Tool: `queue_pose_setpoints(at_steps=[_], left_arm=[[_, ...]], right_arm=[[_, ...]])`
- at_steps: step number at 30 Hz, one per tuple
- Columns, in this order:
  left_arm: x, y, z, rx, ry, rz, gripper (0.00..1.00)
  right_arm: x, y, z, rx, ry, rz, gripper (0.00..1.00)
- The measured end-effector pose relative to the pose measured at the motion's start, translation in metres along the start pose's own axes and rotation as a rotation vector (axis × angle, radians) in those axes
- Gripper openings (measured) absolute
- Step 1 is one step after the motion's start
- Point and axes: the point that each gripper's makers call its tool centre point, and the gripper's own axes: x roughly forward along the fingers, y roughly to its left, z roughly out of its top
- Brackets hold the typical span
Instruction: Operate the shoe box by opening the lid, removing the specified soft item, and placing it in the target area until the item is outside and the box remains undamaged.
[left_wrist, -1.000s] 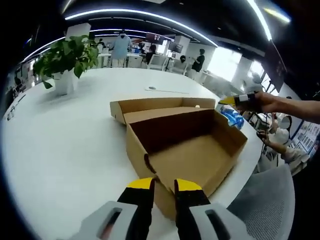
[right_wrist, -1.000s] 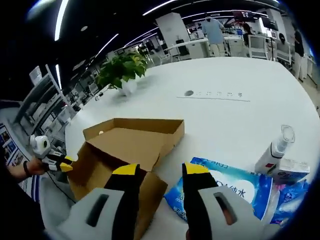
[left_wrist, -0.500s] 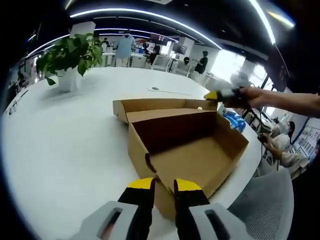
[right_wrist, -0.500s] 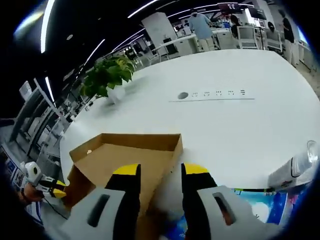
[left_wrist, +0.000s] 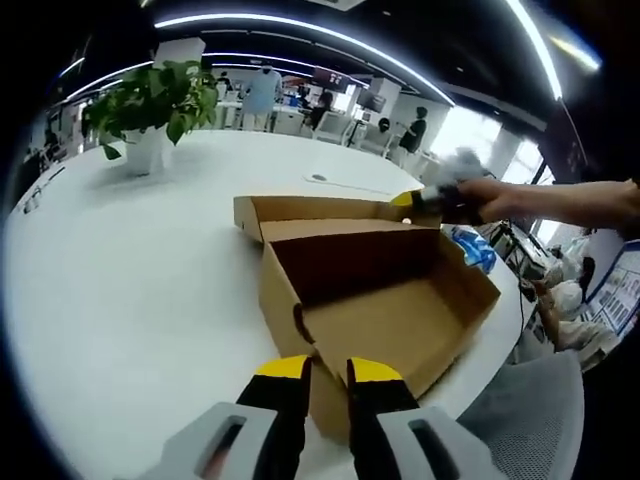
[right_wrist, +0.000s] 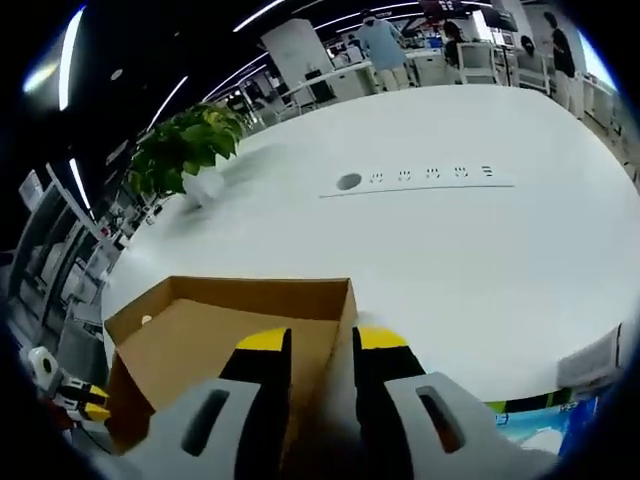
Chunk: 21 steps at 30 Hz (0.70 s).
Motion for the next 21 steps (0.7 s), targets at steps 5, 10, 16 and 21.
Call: queue_pose_setpoints(at_steps=[5,10,16,21], left_arm=[[0.0,0.0,0.0,-0.007,0.0,0.004,0.14],[0.001,0.0,0.0,-0.044,-0.007,0.012,0.14],[0.004,-0.001,-0.001,-0.016,0.02,0.041,0.15],[0.003,0.001,-0.002,-0.066,0.007,0.054,0.15]], right_arm=[[0.0,-0.005,-0.004,-0.044,0.032,-0.063,0.09],[-0.008,-0.009,-0.002,-0.036,0.026,-0.11,0.02],[-0.016,-0.003,0.006,-0.064,-0.002,-0.126,0.01],[-0.027,0.001,0.02,-0.08,-0.043,-0.115,0.0]])
